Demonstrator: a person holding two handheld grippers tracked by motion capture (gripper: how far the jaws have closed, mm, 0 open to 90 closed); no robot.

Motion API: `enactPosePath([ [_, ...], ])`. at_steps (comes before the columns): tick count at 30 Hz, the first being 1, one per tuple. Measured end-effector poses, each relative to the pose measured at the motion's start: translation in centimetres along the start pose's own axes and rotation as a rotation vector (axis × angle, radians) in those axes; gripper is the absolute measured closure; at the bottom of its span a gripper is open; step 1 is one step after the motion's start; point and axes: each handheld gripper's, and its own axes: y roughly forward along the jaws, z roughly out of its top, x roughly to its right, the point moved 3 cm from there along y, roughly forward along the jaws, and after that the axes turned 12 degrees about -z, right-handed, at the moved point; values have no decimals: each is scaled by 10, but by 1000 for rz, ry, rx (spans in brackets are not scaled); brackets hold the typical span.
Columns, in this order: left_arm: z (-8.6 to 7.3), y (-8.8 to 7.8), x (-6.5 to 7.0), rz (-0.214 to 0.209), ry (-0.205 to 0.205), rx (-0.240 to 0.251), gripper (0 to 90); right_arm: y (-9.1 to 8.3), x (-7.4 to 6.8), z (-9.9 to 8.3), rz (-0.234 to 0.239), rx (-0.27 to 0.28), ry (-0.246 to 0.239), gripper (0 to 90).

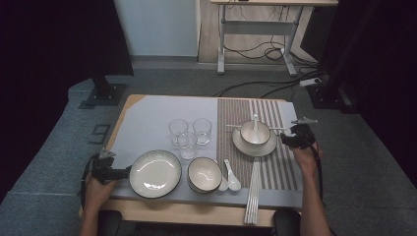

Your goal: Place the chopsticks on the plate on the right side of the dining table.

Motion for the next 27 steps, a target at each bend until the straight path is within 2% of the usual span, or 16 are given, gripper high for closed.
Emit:
enactPosePath([
  [5,0,0,0,0,0,-1,28,-18,0,-2,19,7,-5,247],
  [15,0,0,0,0,-2,1,28,-55,-5,-13,49,-9,-18,158],
  [22,0,0,0,0,-1,1,28,-84,-16,-26,61,-12,-21,129],
  [27,0,0,0,0,-1,1,28,-93,-27,-38,76,-29,-22,94],
])
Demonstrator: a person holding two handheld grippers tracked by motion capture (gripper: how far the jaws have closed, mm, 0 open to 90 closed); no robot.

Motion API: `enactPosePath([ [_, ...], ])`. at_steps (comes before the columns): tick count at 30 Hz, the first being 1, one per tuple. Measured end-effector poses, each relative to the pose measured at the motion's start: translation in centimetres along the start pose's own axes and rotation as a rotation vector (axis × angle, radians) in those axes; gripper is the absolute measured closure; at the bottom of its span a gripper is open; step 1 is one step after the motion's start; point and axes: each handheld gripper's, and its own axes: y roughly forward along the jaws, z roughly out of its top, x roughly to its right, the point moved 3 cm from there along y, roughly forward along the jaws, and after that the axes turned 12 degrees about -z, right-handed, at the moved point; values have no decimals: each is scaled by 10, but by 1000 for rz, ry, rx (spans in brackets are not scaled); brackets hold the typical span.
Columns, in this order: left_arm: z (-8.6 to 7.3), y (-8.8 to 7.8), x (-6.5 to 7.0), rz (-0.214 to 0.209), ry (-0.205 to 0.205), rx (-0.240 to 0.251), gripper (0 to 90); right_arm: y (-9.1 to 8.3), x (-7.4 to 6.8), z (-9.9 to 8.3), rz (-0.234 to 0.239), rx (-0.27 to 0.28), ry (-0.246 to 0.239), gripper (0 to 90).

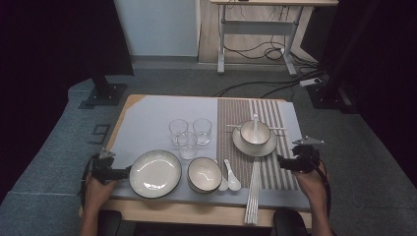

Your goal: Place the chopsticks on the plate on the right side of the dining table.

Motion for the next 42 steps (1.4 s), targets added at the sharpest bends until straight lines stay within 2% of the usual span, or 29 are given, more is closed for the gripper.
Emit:
enactPosePath([
  [6,0,0,0,-1,-1,0,28,-2,-14,-13,16,-1,-3,7],
  [10,0,0,0,-1,-1,0,28,0,-23,-23,43,5,1,0],
  [14,0,0,0,-1,-1,0,27,9,-29,-36,68,0,2,0],
  [23,0,0,0,-1,-1,0,27,30,-39,-58,70,-55,-14,0],
  [26,0,0,0,-1,-1,0,27,36,-40,-64,71,-72,-13,0],
  [28,0,0,0,-1,-1,0,27,37,-39,-66,91,-65,15,0],
  [31,0,0,0,-1,-1,0,27,38,-37,-68,85,-45,29,0],
  [42,0,0,0,0,0,-1,27,38,-38,-70,81,-26,31,0],
])
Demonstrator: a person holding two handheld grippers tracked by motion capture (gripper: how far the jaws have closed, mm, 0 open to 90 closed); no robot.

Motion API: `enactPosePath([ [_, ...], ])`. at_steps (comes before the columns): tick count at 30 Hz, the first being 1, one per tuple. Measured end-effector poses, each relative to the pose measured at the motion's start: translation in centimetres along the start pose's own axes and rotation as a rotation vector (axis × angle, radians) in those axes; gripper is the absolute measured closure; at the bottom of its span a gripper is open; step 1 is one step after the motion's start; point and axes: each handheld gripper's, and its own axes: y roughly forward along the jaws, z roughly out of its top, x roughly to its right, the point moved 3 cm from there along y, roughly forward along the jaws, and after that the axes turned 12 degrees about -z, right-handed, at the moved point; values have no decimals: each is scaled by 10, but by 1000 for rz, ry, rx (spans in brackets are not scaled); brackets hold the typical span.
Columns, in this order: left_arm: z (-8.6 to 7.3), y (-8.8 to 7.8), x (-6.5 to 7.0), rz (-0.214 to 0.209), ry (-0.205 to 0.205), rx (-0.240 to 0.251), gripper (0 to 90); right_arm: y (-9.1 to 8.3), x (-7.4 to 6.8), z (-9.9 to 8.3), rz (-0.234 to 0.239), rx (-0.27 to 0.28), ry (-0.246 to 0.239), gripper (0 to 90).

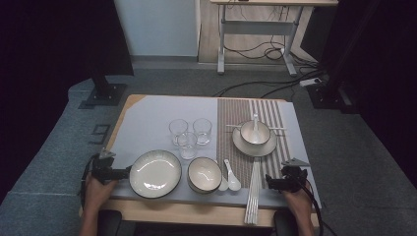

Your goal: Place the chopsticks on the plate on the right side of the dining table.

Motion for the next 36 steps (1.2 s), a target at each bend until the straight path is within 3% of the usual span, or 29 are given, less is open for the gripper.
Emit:
enactPosePath([
  [5,0,0,0,0,0,0,27,-4,-5,2,-11,-4,-15,0],
  [11,0,0,0,0,-1,0,27,-12,-23,9,27,15,-48,0],
  [16,0,0,0,-1,-1,-1,27,-11,-33,10,43,-6,-55,2],
  [23,0,0,0,-1,-1,-1,27,-10,-33,9,55,-17,-39,18],
  [28,0,0,0,-1,-1,-1,27,-9,-35,9,48,-33,-56,48],
  [36,0,0,0,-1,-1,-1,27,-11,-25,6,38,-37,-39,173],
])
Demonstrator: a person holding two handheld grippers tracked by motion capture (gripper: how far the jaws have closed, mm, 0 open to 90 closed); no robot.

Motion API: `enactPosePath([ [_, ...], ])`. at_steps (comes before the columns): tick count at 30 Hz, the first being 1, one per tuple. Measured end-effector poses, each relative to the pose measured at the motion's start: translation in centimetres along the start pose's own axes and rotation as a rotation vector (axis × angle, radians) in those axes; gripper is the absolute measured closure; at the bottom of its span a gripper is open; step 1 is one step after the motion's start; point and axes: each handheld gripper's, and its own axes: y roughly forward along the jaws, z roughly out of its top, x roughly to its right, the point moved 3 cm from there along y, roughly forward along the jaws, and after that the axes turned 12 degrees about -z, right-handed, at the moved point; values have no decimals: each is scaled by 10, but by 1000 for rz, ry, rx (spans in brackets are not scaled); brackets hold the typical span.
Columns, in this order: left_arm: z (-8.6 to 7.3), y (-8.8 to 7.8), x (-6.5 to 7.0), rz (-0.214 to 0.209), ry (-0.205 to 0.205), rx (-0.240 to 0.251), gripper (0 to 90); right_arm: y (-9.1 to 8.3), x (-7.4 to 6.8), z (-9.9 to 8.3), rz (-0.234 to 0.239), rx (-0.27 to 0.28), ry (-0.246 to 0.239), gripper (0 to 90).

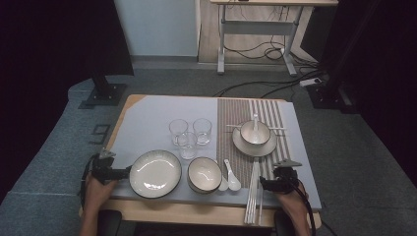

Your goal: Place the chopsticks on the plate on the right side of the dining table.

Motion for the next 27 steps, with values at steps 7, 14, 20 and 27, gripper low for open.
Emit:
enactPosePath([
  [7,0,0,0,0,0,0,27,-6,10,-1,-9,1,7,441],
  [14,0,0,0,0,0,0,27,-8,10,-1,-2,-7,1,650],
  [20,0,0,0,0,0,0,27,-8,13,0,-16,-16,28,749],
  [27,0,0,0,0,0,0,27,-4,19,3,-38,-29,68,799],
])
